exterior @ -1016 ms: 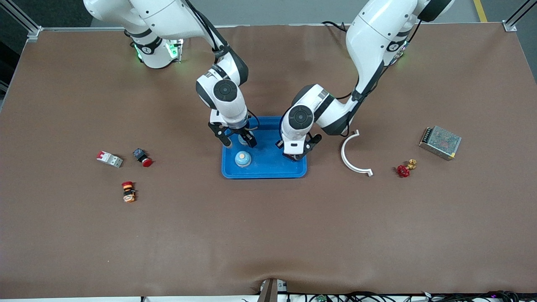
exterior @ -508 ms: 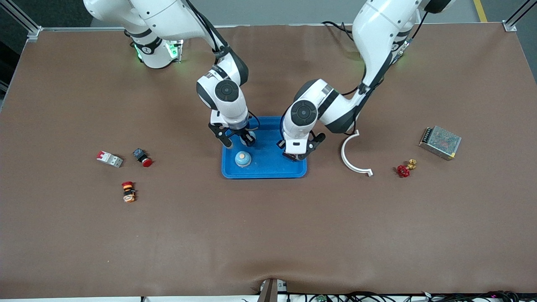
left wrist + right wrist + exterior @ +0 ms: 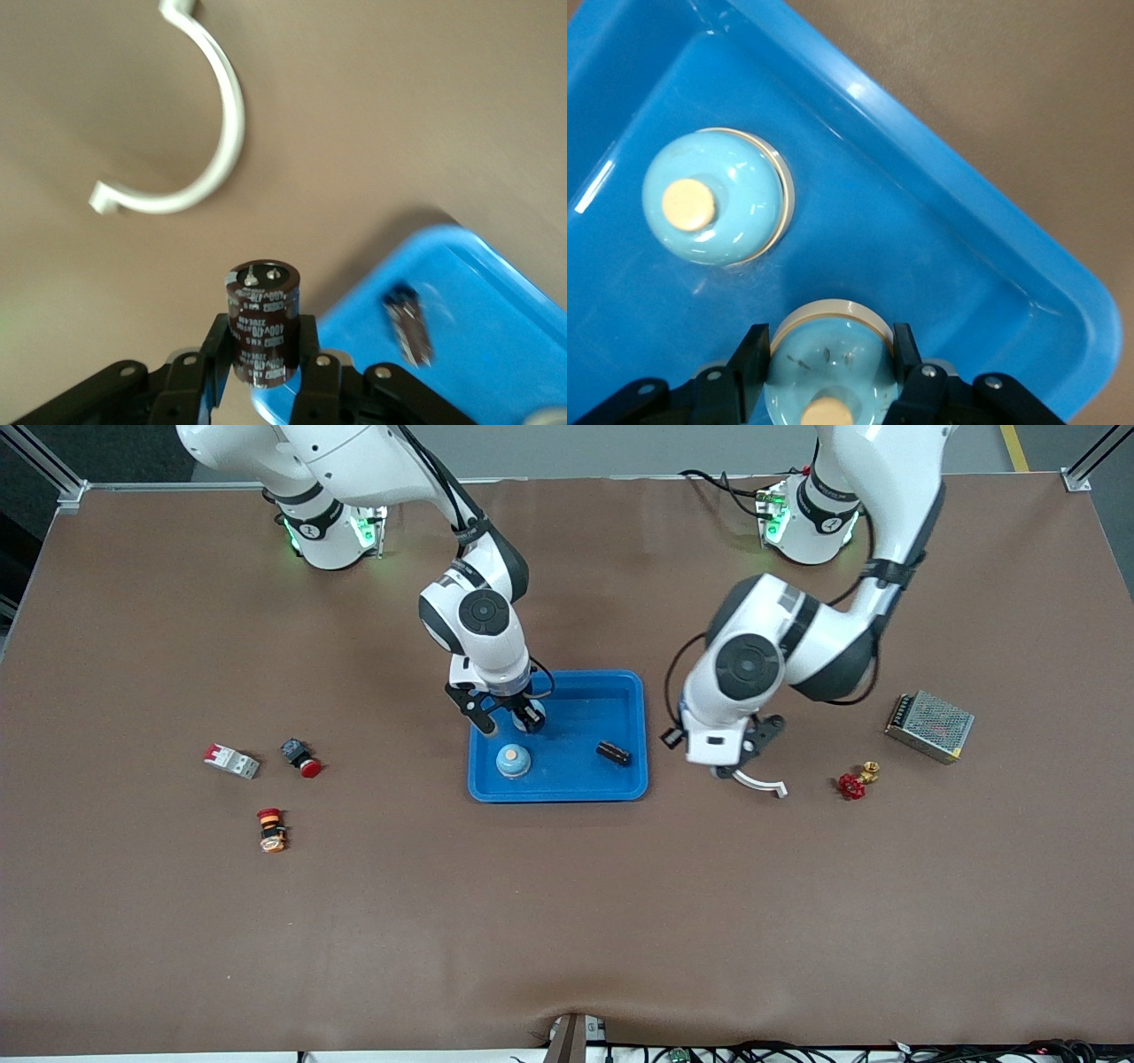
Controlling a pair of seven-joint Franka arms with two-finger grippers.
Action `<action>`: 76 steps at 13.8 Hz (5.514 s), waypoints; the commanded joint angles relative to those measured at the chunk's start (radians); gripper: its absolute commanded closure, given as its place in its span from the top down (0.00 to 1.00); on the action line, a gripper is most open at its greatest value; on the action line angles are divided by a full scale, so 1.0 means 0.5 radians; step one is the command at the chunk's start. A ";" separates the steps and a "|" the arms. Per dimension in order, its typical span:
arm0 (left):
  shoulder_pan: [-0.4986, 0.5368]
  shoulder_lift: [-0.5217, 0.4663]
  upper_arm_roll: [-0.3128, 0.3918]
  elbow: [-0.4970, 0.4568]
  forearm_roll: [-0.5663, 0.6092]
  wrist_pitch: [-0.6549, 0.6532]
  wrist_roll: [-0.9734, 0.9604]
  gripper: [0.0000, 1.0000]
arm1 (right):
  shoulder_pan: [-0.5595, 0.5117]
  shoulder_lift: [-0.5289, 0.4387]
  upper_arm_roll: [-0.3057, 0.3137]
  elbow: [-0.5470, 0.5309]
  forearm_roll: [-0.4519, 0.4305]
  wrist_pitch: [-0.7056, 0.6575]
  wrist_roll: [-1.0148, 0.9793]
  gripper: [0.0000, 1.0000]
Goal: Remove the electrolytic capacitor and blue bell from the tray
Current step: 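Carry the capacitor toward the white arc while the right gripper carries the bell, then set the capacitor beside the white arc with the left gripper and open, then grasp the second capacitor with the left gripper while the right gripper releases the bell, then grasp the second bell with the right gripper while the left gripper lifts the capacitor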
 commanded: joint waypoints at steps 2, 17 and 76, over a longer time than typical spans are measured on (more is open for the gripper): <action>0.163 -0.026 -0.016 -0.199 0.178 0.031 0.154 0.00 | -0.108 -0.126 -0.001 0.235 0.007 -0.646 -0.458 0.00; 0.525 0.082 -0.016 -0.678 0.388 0.626 0.479 0.81 | -1.320 -0.354 -0.026 0.423 -0.217 -1.130 -3.302 0.00; 0.624 0.474 -0.228 0.144 0.391 0.635 -0.064 0.00 | -0.333 0.122 0.085 0.346 0.056 -0.200 -0.650 1.00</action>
